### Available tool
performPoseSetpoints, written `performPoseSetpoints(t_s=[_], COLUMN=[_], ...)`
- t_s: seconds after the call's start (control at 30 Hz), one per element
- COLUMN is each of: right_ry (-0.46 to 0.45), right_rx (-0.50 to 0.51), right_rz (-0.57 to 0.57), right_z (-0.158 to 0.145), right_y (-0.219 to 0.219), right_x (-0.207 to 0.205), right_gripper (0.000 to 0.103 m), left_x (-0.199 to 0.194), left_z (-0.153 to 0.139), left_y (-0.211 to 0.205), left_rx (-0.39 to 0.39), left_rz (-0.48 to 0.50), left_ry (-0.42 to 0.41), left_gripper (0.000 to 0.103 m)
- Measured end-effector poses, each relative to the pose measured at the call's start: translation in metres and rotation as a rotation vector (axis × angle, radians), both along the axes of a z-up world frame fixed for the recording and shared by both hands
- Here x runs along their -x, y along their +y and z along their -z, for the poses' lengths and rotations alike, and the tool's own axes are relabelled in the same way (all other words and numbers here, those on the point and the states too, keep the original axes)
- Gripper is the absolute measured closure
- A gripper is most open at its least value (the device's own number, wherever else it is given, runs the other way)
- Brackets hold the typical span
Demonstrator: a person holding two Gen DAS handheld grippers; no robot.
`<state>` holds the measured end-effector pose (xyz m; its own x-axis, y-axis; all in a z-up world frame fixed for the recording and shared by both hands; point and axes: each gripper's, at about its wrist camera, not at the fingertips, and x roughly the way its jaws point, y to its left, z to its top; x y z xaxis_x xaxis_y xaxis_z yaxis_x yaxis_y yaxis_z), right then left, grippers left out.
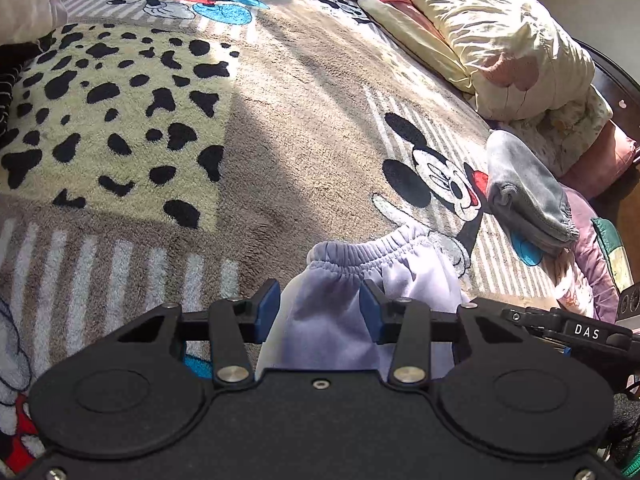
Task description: Fold clothes
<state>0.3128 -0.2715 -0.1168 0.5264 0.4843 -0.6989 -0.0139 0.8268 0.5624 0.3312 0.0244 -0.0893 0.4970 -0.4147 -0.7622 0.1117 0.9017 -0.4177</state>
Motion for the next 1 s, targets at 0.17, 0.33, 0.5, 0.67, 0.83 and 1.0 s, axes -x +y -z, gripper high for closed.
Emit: performPoseSetpoints(t_s=[0.17,0.33,0.5,0.67,0.83,1.0], right_ry=[0.028,0.019,-0.031,-0.149,-0.322,-0.391], right_rx=[-0.079,-0.132,-0.123,-0.125,-0.109,-0.056], right_rz=[0.012,-0.039,-0.072,-0.027,0.032,0.03], right_z=[0.017,0.023,0.011,-0.028,-0.089,-0.131], right_y=[-0.004,0.005,0.012,-0.005,-0.033,-0.05], right_x=[-0.014,-0.018,-0.01,-0.001,0.009,0.014], right_gripper=[0.031,0.055,0.088,0.091,0.097,0.097], left_x=[-0.015,-0.013,-0.002,0.01,0.018,0.048], left_z=[0.016,0.02,-0.006,-0.063,-0.119,-0.146], left_y=[-0.009,-0.017,-0.013,-0.02,-0.046,-0.053], left_rx=[-0.03,-0.051,-0.03,-0.02,-0.044,-0.052], left_rz=[0.025,0.056,0.05,0.054,0.085,0.171], left_ry=[0.025,0.01,-0.055,-0.19,-0.324,-0.394], left_gripper=[0.064,0.098,0.101,0.101,0.102,0.102])
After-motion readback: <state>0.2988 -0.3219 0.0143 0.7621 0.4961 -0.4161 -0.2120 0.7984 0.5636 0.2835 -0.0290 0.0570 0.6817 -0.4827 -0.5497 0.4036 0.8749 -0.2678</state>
